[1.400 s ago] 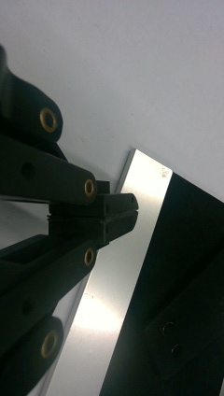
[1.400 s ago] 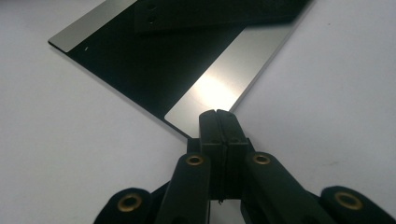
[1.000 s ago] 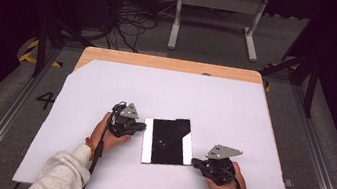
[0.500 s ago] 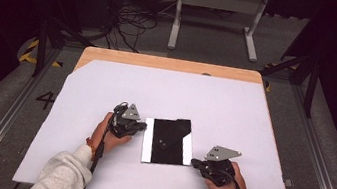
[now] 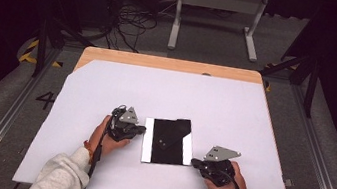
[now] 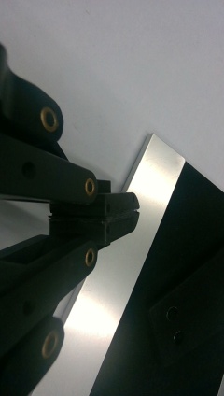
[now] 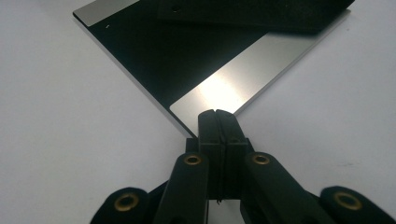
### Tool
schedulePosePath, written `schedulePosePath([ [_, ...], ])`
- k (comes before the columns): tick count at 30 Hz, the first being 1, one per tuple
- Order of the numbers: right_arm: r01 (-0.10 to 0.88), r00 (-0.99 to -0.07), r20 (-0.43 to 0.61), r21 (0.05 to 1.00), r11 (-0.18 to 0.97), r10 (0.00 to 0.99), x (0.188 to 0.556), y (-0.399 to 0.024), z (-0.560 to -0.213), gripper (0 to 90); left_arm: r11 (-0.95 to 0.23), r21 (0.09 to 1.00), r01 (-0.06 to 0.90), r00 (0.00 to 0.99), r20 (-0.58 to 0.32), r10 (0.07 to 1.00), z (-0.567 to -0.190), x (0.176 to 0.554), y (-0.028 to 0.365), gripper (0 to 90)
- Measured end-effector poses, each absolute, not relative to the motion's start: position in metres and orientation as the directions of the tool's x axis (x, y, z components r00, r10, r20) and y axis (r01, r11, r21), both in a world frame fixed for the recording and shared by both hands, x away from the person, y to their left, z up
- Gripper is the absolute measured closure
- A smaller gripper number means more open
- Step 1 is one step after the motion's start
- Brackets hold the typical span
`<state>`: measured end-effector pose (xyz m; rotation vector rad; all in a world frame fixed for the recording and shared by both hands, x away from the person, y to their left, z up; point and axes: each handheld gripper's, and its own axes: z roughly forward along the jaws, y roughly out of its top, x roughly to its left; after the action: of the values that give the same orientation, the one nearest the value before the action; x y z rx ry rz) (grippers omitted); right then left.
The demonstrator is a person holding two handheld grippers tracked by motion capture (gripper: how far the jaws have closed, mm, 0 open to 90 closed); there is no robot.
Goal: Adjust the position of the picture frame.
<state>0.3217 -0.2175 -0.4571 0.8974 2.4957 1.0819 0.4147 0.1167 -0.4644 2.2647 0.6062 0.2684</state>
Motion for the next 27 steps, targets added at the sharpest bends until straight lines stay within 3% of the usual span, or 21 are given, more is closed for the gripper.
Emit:
schedulePosePath([
  [14, 0.462, -0.776, 0.056, 0.73, 0.504, 0.629, 0.326, -0.22, -0.458, 90.0, -0.579, 0.732, 0.36, 0.858, -0.015, 0.514, -0.465, 0.427, 0.116, 89.8],
  [27, 0.426, -0.83, 0.057, 0.708, 0.563, 0.555, 0.319, -0.216, -0.455, 90.0, -0.585, 0.725, 0.363, 0.859, -0.018, 0.511, -0.462, 0.445, 0.105, 89.8],
])
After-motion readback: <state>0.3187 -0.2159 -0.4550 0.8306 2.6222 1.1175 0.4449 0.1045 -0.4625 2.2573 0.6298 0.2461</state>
